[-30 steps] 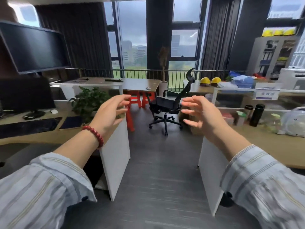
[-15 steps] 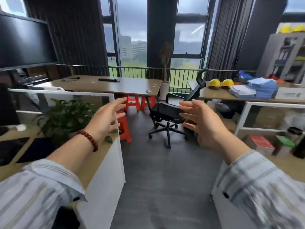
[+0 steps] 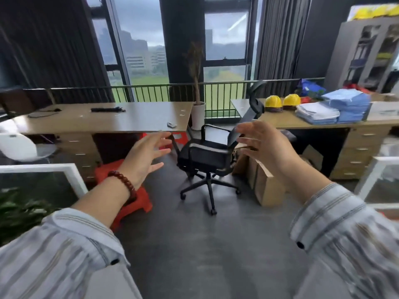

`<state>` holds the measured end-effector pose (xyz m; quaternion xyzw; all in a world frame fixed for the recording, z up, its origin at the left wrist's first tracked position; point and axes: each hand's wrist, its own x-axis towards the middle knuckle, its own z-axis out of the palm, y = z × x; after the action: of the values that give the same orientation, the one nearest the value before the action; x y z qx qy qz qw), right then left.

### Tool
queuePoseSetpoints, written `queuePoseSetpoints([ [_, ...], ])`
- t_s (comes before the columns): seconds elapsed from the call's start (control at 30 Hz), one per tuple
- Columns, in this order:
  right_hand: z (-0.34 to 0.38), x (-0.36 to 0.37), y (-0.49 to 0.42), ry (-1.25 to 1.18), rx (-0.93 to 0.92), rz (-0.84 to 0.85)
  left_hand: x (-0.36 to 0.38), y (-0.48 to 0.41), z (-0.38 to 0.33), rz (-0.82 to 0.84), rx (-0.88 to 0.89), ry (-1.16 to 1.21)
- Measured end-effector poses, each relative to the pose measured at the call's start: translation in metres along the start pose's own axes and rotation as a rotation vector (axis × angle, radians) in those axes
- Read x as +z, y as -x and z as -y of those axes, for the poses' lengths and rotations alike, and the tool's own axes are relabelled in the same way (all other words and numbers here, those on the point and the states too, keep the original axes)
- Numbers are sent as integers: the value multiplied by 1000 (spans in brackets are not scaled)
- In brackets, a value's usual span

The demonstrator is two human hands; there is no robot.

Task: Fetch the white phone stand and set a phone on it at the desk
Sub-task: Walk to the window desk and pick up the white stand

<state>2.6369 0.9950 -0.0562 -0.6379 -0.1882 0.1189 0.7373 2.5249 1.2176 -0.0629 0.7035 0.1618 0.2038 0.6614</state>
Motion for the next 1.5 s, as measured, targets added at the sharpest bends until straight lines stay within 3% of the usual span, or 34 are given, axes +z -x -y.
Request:
queuePoseSetpoints([
  [0.43,-79,143,-350,60,56,236,-94,-314,50,-270,-54,-7],
  [0.7,-106,201,-569,11,72,190,-125,-548,52,-212,-45,-31],
  [1.07,-187,213,-828,24,159,56,-125,-819,113,-134,-137,-66],
  [1.33,-214,245,-1046,30,147,135,-132,-1017,136,-155,-175,-61],
  [1.5,-248,269,-1137,34,217,165,-145,-1105,158,-186,-244,-65],
])
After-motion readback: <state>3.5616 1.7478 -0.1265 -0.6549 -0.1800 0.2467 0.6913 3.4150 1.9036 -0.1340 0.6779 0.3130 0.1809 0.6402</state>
